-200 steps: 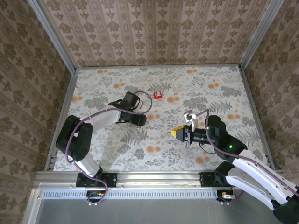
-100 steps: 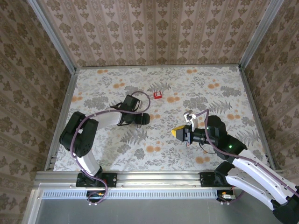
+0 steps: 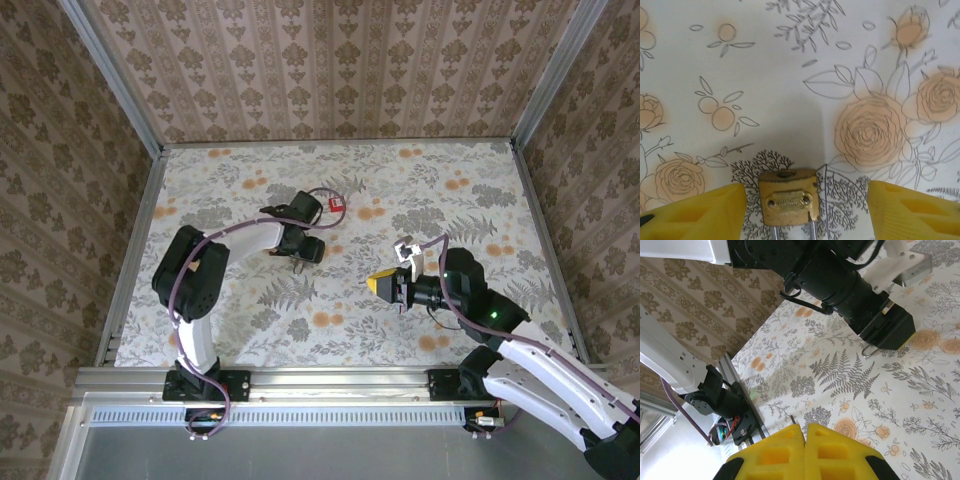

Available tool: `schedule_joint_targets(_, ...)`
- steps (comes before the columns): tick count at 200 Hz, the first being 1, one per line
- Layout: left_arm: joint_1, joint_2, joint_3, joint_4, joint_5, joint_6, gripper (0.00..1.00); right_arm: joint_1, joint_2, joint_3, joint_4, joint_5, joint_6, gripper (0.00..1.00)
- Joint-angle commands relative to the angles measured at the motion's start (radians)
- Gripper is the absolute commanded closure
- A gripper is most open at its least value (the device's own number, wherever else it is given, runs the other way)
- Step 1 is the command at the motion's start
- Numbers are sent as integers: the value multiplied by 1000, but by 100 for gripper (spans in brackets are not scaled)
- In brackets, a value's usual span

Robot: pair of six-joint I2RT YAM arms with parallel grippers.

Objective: Unlock with the key

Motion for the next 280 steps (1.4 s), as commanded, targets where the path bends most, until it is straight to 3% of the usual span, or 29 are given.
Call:
schedule_joint_targets(1, -9, 43, 73, -201, -56, 69, 35, 6, -26, -11, -11, 4, -10, 100)
schedule_joint_targets(49, -19, 150, 239, -391, -119, 91, 42, 6, -50, -23, -1, -3, -5, 100)
schedule_joint_targets(83, -3, 221, 333, -443, -51, 86, 46, 6, -62, -26, 3, -8, -7, 100)
schedule_joint_targets(126, 8, 229, 320, -447, -10, 67, 53, 6, -83, -35, 5, -11, -3, 100)
schedule_joint_targets(170, 16, 182, 255, -406, -8, 80, 53, 6, -87, -39, 11, -12, -2, 100)
schedule_joint_targets(199, 39, 167, 232, -383, -15, 117, 62, 6, -88, -36, 5, -13, -1, 100)
schedule_joint_targets(229, 68, 150, 211, -364, 19, 148, 62, 6, -82, -30, 1, -10, 0, 100)
schedule_joint_targets(280, 75, 168, 246, -377, 34, 201, 54, 6, -65, -25, -2, -7, -1, 100)
